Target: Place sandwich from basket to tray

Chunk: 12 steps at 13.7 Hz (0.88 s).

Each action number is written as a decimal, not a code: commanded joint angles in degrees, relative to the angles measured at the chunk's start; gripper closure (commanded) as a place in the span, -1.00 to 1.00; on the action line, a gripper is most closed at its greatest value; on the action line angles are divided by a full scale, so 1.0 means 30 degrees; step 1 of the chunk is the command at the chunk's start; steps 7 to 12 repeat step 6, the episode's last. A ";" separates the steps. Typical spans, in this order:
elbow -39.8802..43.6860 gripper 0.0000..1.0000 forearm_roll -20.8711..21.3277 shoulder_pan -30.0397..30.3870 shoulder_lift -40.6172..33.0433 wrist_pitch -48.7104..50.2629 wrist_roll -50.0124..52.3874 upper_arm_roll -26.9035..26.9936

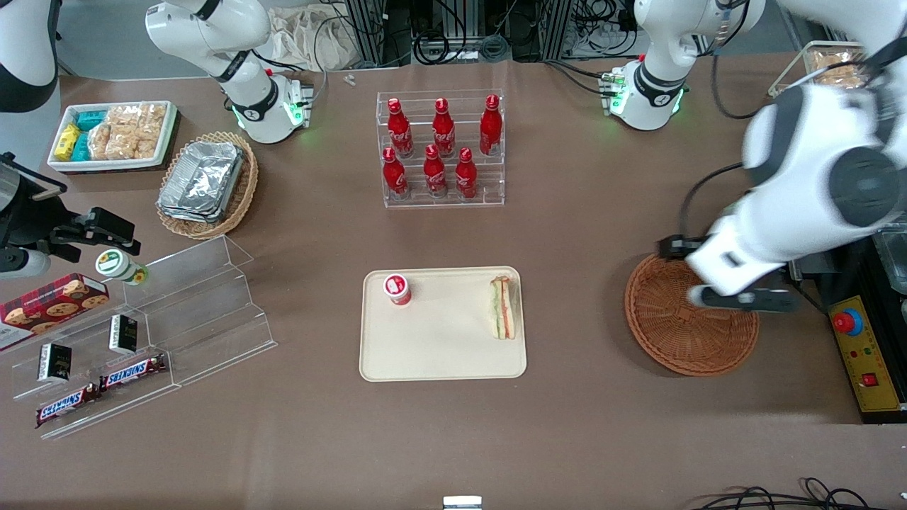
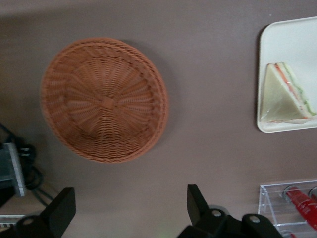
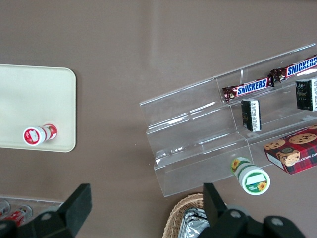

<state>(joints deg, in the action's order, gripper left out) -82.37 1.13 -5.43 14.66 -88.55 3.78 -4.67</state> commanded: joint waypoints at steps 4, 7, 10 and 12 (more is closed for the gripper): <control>0.1053 -1.00 0.0679 0.1517 -0.0609 0.1944 -0.0469 -0.0289; 0.1264 -1.00 0.0620 0.1840 -0.0491 0.1947 0.0055 -0.0319; 0.1264 -1.00 0.0620 0.1840 -0.0491 0.1947 0.0055 -0.0319; 0.1264 -1.00 0.0620 0.1840 -0.0491 0.1947 0.0055 -0.0319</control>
